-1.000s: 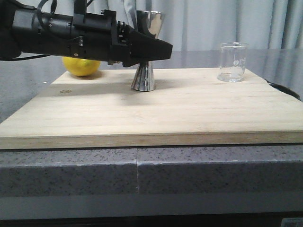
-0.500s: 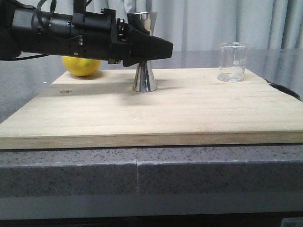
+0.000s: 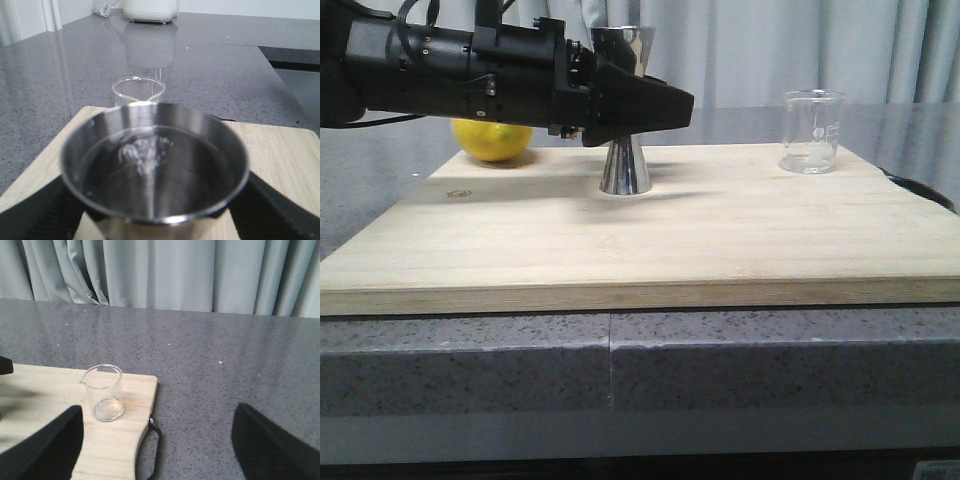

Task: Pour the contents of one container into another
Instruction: 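Lower the filled jigger back onto the board with the left gripper, then open the left gripper and pull it back from the jigger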

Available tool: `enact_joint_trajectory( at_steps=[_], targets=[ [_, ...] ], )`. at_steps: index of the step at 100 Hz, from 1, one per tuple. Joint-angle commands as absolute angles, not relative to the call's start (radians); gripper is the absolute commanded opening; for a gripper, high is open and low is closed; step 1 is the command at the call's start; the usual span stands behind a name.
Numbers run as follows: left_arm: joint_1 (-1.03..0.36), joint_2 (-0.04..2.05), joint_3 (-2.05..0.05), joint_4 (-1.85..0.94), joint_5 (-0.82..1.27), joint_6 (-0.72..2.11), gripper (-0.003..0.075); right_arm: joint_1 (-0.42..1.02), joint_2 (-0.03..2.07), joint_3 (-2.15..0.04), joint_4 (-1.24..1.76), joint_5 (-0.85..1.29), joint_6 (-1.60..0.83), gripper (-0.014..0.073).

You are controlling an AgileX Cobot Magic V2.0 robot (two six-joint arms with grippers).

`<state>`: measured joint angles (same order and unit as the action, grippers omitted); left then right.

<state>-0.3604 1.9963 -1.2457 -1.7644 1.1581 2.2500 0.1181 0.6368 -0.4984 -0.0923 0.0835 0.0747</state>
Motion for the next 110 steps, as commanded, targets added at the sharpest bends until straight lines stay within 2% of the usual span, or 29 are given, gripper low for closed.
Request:
enact_joint_trajectory(
  at_steps=[1,27,67,89,110],
  targets=[
    [-0.352,1.937,-1.274,-1.821,1.204,2.228,0.0582,0.111,0.633,-0.523,-0.104,0.000,0.066,0.0545],
    [-0.347,1.871,-1.274,-1.653,1.087,2.132,0.0582,0.111,0.633,-0.523,-0.104,0.000,0.066,0.0545],
    [-0.347,1.690,-1.276,-1.256,0.896,1.744,0.0582,0.111,0.633,-0.523,-0.104,0.009,0.066,0.0545],
    [-0.347,1.537,-1.276,-0.872,0.830,1.330,0.0581,0.111,0.633,-0.530,-0.084,0.112,0.066,0.0545],
    [-0.347,1.366,-1.276,-0.413,0.871,0.743,0.0580,0.111,0.633,-0.606,-0.046,0.394,0.066,0.0545]
  ],
)
